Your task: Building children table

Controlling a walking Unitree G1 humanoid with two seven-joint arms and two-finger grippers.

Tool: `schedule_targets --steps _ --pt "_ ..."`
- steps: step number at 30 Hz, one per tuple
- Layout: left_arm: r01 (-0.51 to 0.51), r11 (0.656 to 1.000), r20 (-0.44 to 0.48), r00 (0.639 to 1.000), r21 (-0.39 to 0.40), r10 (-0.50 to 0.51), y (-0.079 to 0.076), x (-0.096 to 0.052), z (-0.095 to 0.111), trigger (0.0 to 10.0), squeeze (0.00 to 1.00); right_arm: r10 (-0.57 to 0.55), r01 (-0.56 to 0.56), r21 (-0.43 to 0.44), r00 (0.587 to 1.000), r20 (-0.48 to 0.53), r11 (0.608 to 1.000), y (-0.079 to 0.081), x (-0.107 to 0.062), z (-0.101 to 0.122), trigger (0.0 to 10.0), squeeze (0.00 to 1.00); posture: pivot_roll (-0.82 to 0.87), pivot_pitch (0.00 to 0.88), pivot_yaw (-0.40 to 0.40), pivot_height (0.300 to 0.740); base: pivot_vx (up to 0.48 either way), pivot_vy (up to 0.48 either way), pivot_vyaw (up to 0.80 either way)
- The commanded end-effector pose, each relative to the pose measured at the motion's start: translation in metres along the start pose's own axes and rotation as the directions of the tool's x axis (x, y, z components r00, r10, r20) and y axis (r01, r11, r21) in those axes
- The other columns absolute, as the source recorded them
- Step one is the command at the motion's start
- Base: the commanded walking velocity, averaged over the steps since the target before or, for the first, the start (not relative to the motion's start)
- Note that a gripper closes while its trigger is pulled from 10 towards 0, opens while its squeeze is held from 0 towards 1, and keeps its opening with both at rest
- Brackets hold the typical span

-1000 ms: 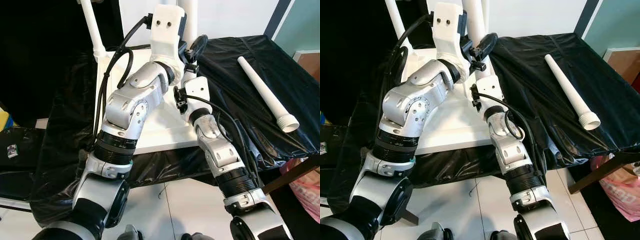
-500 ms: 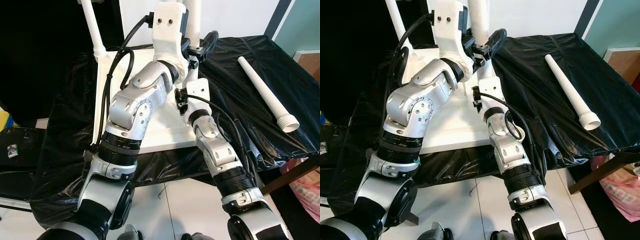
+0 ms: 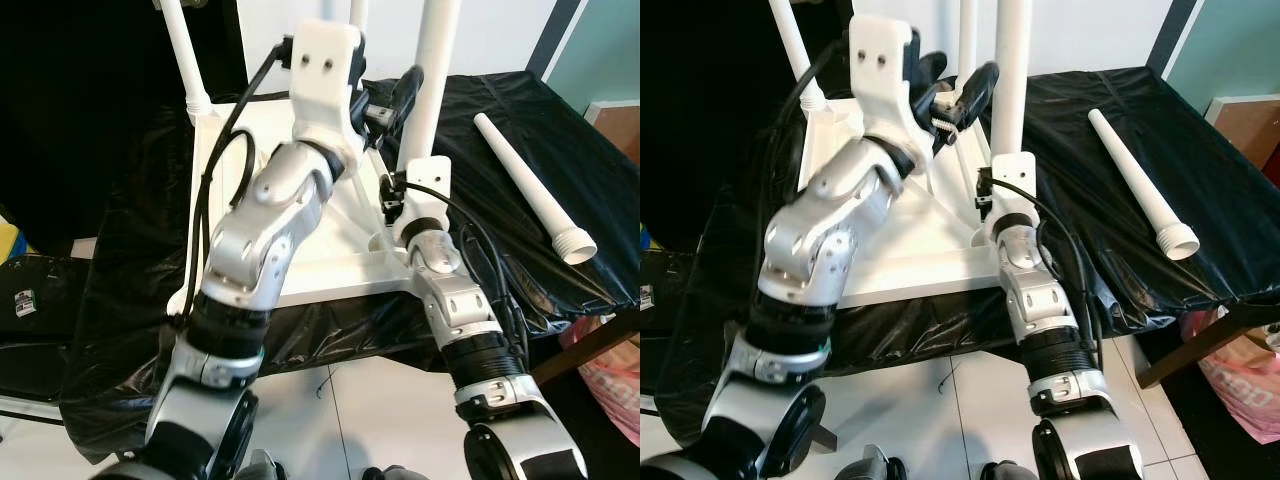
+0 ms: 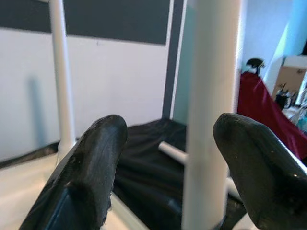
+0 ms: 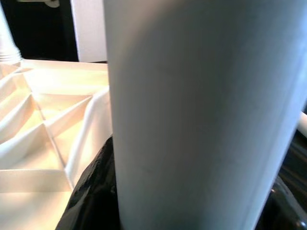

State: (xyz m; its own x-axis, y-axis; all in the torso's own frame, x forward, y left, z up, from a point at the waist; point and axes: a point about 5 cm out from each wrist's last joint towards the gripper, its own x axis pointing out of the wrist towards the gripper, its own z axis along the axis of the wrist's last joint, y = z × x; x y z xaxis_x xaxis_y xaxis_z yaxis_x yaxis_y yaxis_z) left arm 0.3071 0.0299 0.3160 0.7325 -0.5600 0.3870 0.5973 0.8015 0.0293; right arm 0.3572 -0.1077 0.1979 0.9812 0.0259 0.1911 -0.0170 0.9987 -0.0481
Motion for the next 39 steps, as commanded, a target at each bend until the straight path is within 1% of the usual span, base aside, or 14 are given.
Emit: schedule_targets --steps 1,3,4,7,8,11,15,17,22,24,27,30,34,39 --pt "0.036 0.999 0.019 0.999 0.036 -0.036 -0.004 -0.004 0.001 10.0 0.00 0.000 0.000 0.006 1.000 0.017 1.000 -0.004 -0.003 -0.001 10.0 0.00 0.08 0.070 -0.032 0.740 0.000 0.000 0.00" --pt "0.033 0.998 0.014 0.999 0.047 -0.034 -0.003 -0.007 -0.002 10.0 0.00 0.000 0.000 0.008 1.000 0.016 1.000 -0.006 -0.004 -0.002 10.0 0.00 0.08 0.070 -0.032 0.740 0.000 0.000 0.00" --pt "0.030 0.994 -0.024 0.999 0.102 -0.027 0.000 -0.019 -0.018 10.0 0.00 0.005 -0.005 0.003 1.000 0.016 1.000 -0.012 -0.007 -0.006 10.0 0.00 0.07 0.069 -0.031 0.740 0.000 0.000 0.00" --pt "0.027 0.991 -0.047 0.999 0.128 -0.021 0.002 -0.026 -0.027 10.0 0.00 0.005 -0.005 -0.002 1.000 0.013 1.000 -0.015 -0.009 -0.009 10.0 0.00 0.07 0.069 -0.031 0.740 0.000 0.000 0.00" --pt "0.027 0.991 -0.047 0.999 0.128 -0.021 0.002 -0.026 -0.027 10.0 0.00 0.005 -0.005 -0.002 1.000 0.013 1.000 -0.015 -0.009 -0.009 10.0 0.00 0.07 0.069 -0.031 0.740 0.000 0.000 0.00" --pt "0.025 0.990 -0.082 0.997 0.140 -0.014 0.005 -0.037 -0.040 10.0 0.00 0.006 -0.006 -0.002 1.000 0.007 1.000 -0.020 -0.012 -0.014 10.0 0.00 0.07 0.069 -0.032 0.740 0.000 0.000 0.00" --pt "0.032 0.988 -0.098 0.995 0.150 -0.017 0.005 -0.041 -0.046 10.0 0.00 0.006 -0.006 -0.002 1.000 0.005 1.000 -0.021 -0.014 -0.016 10.0 0.00 0.07 0.068 -0.033 0.740 0.000 0.000 0.00" --pt "0.057 0.984 -0.122 0.992 0.170 -0.036 0.003 -0.051 -0.056 10.0 0.00 0.011 -0.011 -0.004 1.000 0.008 1.000 -0.024 -0.019 -0.019 10.0 0.00 0.07 0.069 -0.035 0.740 0.000 0.000 0.00" --pt "0.116 0.974 -0.151 0.985 0.196 -0.087 -0.005 -0.062 -0.066 10.0 0.00 0.014 -0.014 -0.011 1.000 0.014 1.000 -0.027 -0.028 -0.024 10.0 0.00 0.07 0.070 -0.036 0.740 0.000 0.000 0.00" --pt "0.168 0.974 -0.183 0.973 0.154 -0.139 -0.009 -0.067 -0.072 10.0 0.00 0.011 -0.011 -0.013 1.000 0.009 1.000 -0.030 -0.032 -0.027 10.0 0.00 0.07 0.072 -0.037 0.740 0.000 0.000 0.00" --pt "0.198 0.970 -0.205 0.964 0.141 -0.167 -0.012 -0.071 -0.075 10.0 0.00 0.010 -0.010 -0.010 1.000 0.005 1.000 -0.031 -0.035 -0.029 10.0 0.00 0.06 0.075 -0.037 0.740 0.000 0.000 0.00" --pt "0.268 0.957 -0.265 0.936 0.113 -0.231 -0.018 -0.080 -0.085 10.0 0.00 0.014 -0.014 0.006 1.000 0.004 1.000 -0.035 -0.042 -0.033 10.0 0.00 0.06 0.079 -0.033 0.740 0.000 0.000 0.00" --pt "0.296 0.950 -0.289 0.923 0.102 -0.256 -0.021 -0.084 -0.089 10.0 0.00 0.020 -0.020 0.011 1.000 0.004 1.000 -0.036 -0.046 -0.037 10.0 0.00 0.06 0.082 -0.030 0.740 0.000 0.000 0.00" --pt "0.321 0.942 -0.298 0.913 0.100 -0.279 -0.024 -0.086 -0.091 10.0 0.00 0.016 -0.014 0.070 1.000 -0.022 0.997 -0.039 -0.049 -0.050 10.0 0.00 0.06 0.093 -0.020 0.740 0.000 0.000 0.00"
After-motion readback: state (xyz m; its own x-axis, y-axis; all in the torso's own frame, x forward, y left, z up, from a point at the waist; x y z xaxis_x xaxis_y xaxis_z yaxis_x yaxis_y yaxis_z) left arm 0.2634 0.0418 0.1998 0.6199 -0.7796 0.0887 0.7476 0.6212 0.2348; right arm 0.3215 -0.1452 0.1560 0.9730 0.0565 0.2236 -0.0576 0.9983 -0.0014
